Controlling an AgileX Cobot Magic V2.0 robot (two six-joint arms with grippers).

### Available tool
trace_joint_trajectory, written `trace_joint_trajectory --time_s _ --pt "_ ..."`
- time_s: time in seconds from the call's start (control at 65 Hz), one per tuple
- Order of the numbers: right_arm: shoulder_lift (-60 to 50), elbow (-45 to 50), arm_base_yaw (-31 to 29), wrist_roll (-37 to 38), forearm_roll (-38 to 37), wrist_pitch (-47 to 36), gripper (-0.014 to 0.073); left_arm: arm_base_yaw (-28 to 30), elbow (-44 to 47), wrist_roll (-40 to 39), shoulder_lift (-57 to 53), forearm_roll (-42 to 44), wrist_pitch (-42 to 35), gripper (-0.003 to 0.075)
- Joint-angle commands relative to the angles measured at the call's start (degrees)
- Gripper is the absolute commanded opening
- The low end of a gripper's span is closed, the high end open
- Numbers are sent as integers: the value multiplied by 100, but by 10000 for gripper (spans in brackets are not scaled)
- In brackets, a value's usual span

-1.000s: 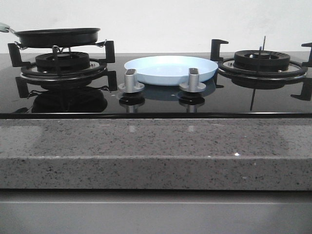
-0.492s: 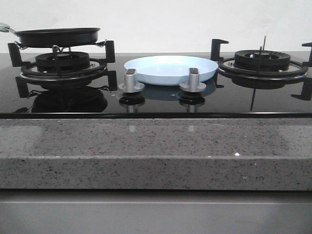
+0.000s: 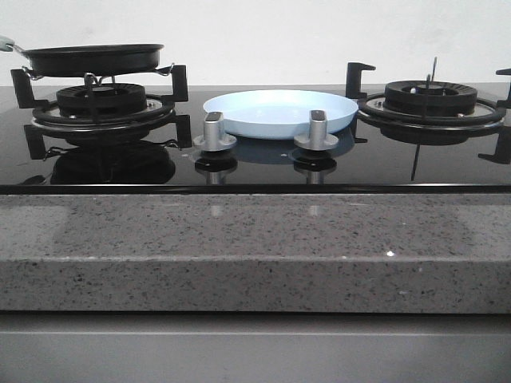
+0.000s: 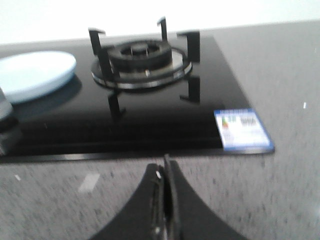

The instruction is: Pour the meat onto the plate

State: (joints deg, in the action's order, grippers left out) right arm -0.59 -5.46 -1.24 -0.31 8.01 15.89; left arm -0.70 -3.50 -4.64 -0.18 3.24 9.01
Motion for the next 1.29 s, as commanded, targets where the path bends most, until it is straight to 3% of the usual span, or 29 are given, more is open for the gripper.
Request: trace_joint_trajectory --time_s 0.0,0.108,0.292,0.508,0.615,0.723,0.831,0.923,0.969,1.0,1.277 --pt "184 -739 -39 -20 -80 -111 -60 3 -712 -72 237 -128 -48 -20" --pt "766 -1550 -39 -20 -80 -11 -60 3 -1614 -72 934 -99 376 -20" --pt "1950 -2589 -39 -25 -85 191 -60 3 -2708 -72 2358 -149 375 -20" --pt "2476 -2887 -39 -25 -85 -25 -50 3 -2922 -72 2867 -149 365 -20" --pt "2471 -2887 -39 -25 -85 -40 55 3 -2922 -72 2867 -149 365 -3" --pt "2471 -2887 -39 -25 -85 -40 269 3 -2922 -62 2867 -149 320 120" --pt "2471 -2887 -39 -25 -85 -45 477 3 -2922 -62 2867 -149 310 410" --pt "2471 -2887 -39 -25 -85 -39 541 3 -2922 -62 2867 -149 283 629" --pt "2471 -2887 -39 -25 -85 -39 542 3 -2922 -62 2871 -149 274 690" --pt "2471 -2887 -39 -25 -85 -39 539 3 -2922 -62 2871 -149 269 706" --pt "2486 -2887 -39 -25 -11 150 539 3 -2922 -62 2871 -149 269 608"
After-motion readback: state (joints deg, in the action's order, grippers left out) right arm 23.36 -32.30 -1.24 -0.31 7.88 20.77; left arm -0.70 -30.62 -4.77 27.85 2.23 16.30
